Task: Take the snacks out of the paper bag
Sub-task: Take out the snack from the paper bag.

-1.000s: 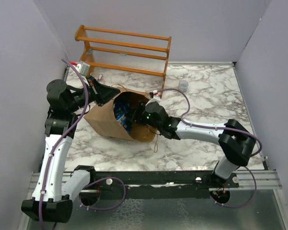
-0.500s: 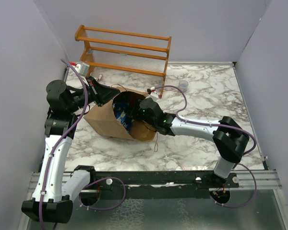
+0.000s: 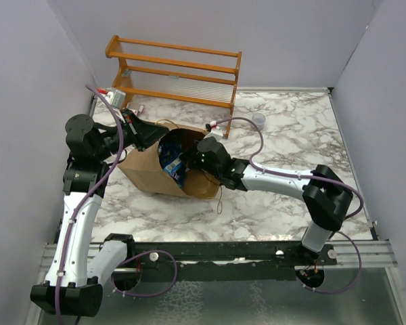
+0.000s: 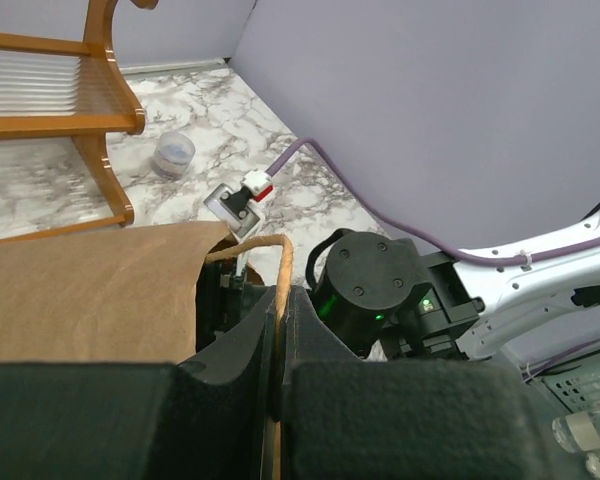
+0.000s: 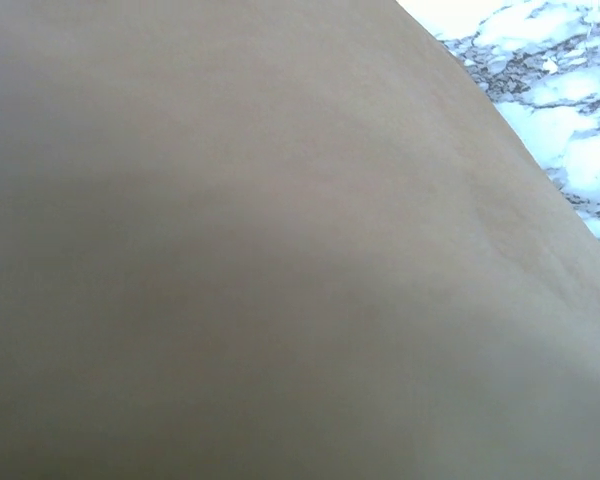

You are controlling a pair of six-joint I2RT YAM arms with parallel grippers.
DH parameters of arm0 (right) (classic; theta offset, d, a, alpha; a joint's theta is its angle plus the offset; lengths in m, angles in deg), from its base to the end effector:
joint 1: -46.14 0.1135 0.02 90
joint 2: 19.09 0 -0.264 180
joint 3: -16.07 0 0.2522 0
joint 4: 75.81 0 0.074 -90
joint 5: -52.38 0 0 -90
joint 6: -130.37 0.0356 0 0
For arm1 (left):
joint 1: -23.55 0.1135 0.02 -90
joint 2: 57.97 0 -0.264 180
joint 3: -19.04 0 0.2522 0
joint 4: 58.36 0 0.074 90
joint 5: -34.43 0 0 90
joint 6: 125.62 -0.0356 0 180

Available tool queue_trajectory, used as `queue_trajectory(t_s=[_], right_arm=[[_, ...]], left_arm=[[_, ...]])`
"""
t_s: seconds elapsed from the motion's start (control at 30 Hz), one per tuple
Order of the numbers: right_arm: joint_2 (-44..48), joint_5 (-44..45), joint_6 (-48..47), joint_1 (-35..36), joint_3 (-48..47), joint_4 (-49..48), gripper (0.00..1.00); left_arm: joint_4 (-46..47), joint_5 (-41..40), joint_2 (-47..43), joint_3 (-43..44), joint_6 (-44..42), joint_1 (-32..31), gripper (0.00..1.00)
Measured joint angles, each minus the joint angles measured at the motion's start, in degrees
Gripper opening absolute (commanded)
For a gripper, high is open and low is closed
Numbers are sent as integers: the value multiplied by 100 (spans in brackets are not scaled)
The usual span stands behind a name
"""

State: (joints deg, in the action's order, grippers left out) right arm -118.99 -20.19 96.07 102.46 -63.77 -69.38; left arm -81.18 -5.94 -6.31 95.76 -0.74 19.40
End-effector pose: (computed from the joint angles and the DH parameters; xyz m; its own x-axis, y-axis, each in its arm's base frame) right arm 0.2301 0.3260 0.2389 -0.6724 0.4122 -0.6147 -0.1593 0.7305 0.6641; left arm 0.1792 -0.0402 0.4312 -0.4290 -0.3402 -0.8368 0.6836 0.4832 -0.5470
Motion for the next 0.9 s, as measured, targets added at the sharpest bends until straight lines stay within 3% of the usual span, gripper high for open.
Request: queue_trajectory(t_s=[0.2, 0.5, 0.73, 0.9], right_arm=[[651, -413, -509, 0, 79, -4, 1], [2455, -852, -1263, 0, 909, -61, 1], [3871, -219, -2175, 0, 1198, 824, 1], [5438, 527, -2927, 0, 1504, 1292, 2]], left_arm=[[-7, -83, -26, -20, -7, 0, 0], [33, -157, -249, -337, 17, 0, 0], [87, -251, -297, -420, 17, -4, 0], [85, -264, -302, -433, 13, -7, 0]])
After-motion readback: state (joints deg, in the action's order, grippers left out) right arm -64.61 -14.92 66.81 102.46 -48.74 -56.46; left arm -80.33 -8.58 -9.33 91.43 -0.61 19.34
